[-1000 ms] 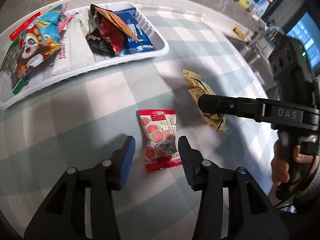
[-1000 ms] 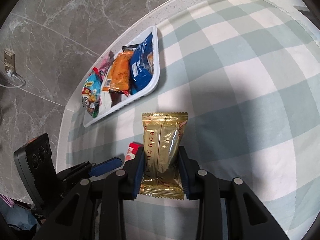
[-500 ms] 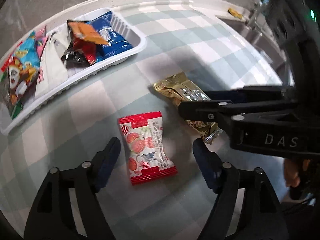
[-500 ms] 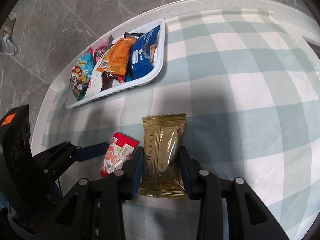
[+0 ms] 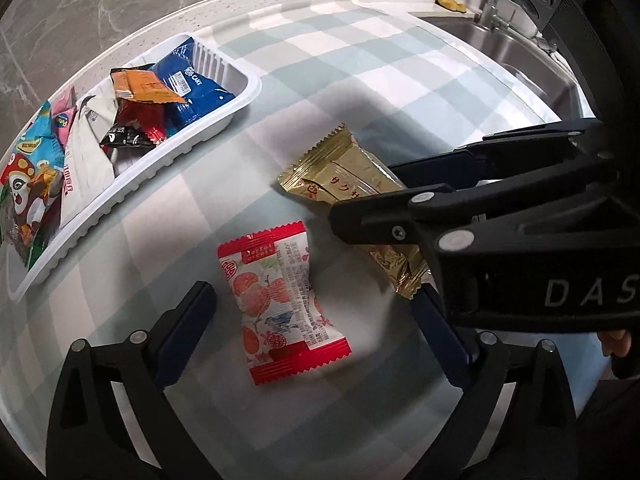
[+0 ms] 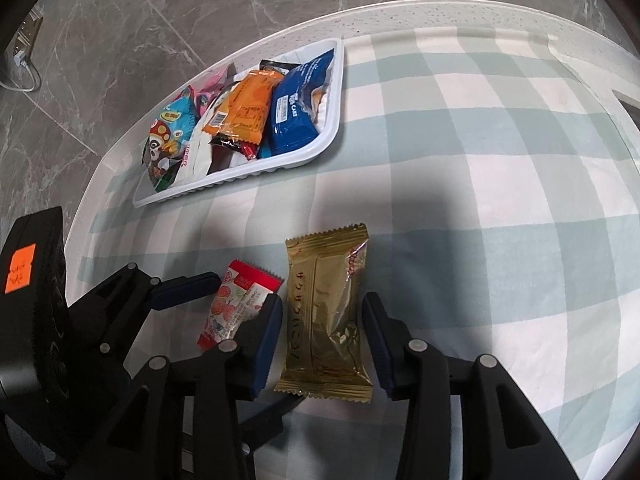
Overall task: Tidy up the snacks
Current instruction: 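Grasp the red-white strawberry packet with the left tool while the right holds the gold packet, then carry both packets over the white tray and lower them in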
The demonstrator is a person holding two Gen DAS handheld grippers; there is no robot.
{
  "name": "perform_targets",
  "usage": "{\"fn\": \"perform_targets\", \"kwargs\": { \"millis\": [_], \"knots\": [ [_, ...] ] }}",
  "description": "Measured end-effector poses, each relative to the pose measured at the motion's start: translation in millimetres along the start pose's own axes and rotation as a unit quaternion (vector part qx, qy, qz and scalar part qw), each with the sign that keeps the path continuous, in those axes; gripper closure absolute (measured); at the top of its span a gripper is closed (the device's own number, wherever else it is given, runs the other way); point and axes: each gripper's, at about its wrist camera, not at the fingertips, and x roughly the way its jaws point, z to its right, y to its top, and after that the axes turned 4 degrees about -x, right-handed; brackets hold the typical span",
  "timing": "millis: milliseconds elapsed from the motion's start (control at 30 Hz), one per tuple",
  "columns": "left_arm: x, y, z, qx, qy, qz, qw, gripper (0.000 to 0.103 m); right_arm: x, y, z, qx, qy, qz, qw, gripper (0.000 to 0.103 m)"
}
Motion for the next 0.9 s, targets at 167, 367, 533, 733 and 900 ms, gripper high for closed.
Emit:
{"fn": "perform_targets", "kwargs": {
  "millis": [167,367,533,733,900],
  "knots": [
    [-1.7,-2.6,-3.2,0.002,-0.007,0.007,0.9999,0.003,0.1,-0.2,-0.7,-0.001,0.000,0.000,1.000,0.057],
    [-9.0,-1.3,-15.4,-0.025,-0.001,0.016,0.9996,0.027,0.3,0.0,-2.0,-0.005,-0.001,-0.002,1.000,0.056],
    [-15.5,-2.3,-26.1,-0.034,0.012,0.026,0.9990,0.066,1.3,0.3,-6.0,-0.019,-0.013,-0.004,1.000,0.056],
    [-19.1,-3.1,-37.8,-0.048,0.000,0.029,0.9984,0.072,2.1,-0.3,-9.8,-0.044,-0.043,0.001,0.998,0.069],
    [-24.8,-7.3,-47.6,-0.078,-0.036,0.028,0.9959,0.074,-3.2,-1.1,5.8,-0.005,0.002,0.005,1.000,0.071]
  ]
}}
